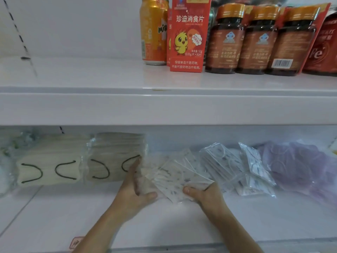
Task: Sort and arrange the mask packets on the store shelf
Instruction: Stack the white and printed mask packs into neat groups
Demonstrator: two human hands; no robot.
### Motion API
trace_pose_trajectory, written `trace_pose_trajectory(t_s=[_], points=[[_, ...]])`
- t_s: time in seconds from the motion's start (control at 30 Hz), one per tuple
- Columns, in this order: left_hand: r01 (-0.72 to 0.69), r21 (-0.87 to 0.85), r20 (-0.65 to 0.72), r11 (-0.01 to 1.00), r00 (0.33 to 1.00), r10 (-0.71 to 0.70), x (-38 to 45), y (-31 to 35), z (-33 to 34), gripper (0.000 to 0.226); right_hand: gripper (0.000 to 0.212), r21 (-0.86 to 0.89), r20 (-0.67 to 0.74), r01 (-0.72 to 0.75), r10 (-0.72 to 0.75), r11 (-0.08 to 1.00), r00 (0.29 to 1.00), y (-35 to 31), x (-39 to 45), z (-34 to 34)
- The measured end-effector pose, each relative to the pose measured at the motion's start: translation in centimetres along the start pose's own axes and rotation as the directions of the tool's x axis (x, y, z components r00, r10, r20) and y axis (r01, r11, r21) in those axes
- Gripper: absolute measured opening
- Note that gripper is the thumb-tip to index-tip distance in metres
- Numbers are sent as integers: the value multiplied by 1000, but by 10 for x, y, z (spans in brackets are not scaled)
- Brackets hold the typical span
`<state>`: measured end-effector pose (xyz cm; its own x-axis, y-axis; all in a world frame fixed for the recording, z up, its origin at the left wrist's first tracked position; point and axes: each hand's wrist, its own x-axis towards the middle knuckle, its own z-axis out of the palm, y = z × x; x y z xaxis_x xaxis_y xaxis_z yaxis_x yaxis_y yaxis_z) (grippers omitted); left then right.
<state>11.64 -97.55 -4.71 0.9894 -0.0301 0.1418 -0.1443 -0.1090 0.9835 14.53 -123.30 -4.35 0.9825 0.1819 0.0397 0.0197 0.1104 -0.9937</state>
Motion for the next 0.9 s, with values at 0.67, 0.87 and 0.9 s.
trace_pose_trajectory(t_s=[0.67,0.87,0.9], points=[[-106,104,-72,989,991,114,1,20,-21,99,82,-184,70,74,-62,980,996,-4,8,10],[9,111,38,994,999,-13,-17,-3,-24,81,95,-373,-10,107,-119,922,993,2,-6,16],[14,89,25,996,1000,-17,-18,-4,-22,79,90,-364,-23,113,-130,924,991,4,-5,19]])
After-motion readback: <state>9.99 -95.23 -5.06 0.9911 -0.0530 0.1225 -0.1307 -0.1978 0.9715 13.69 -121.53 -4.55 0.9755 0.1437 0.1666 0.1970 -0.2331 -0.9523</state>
